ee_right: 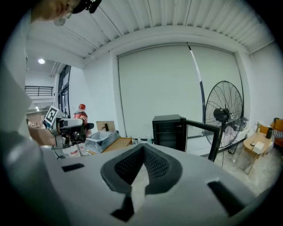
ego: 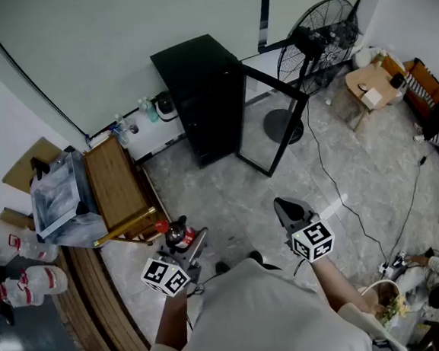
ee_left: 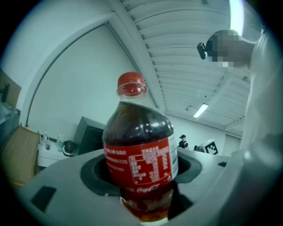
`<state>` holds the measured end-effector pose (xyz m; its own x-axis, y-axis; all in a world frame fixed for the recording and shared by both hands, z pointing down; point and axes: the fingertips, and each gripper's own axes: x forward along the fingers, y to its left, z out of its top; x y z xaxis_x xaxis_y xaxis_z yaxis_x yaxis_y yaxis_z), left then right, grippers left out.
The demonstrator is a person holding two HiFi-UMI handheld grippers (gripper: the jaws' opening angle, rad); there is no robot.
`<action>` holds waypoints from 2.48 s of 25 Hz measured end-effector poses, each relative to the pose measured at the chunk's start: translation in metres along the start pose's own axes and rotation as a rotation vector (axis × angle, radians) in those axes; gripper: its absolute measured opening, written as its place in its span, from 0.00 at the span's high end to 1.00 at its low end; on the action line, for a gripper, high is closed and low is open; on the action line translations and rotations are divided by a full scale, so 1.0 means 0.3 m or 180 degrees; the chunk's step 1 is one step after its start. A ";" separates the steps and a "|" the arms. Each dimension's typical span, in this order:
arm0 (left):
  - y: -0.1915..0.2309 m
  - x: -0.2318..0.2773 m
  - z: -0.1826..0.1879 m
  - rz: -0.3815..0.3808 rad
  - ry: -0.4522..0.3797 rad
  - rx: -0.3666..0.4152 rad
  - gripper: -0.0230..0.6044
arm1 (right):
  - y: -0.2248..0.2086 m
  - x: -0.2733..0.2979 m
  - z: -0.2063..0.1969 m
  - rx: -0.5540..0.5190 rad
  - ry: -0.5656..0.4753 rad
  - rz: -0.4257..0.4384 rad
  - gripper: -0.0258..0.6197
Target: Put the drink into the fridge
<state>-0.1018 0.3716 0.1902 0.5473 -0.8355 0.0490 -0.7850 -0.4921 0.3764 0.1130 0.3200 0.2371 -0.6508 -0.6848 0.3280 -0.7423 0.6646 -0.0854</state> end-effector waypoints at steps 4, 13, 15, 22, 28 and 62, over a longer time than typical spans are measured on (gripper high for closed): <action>0.011 -0.014 0.004 -0.0022 0.0025 0.0005 0.48 | 0.021 0.008 0.011 -0.0005 -0.0016 -0.0016 0.98; 0.051 -0.050 -0.006 -0.0037 0.0065 -0.0020 0.48 | 0.046 0.017 0.008 0.0041 -0.0034 -0.0112 0.98; 0.058 -0.058 -0.007 -0.0045 0.0082 -0.0022 0.48 | 0.050 0.016 0.004 0.0101 -0.0029 -0.0148 0.97; 0.100 -0.099 -0.038 -0.0137 0.0140 -0.0054 0.48 | 0.103 0.023 -0.025 0.0171 -0.0001 -0.0270 0.97; 0.124 -0.129 -0.053 -0.0272 0.0167 -0.0053 0.48 | 0.150 0.031 -0.029 0.0127 0.0017 -0.0346 0.97; 0.294 0.461 0.008 0.0053 0.0175 -0.0185 0.48 | -0.393 0.496 0.016 0.0244 0.0236 0.0065 0.97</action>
<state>-0.0961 0.2121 0.2279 0.5507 -0.8280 0.1059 -0.7768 -0.4619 0.4280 0.1029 0.1383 0.2914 -0.6544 -0.6456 0.3938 -0.7410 0.6513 -0.1636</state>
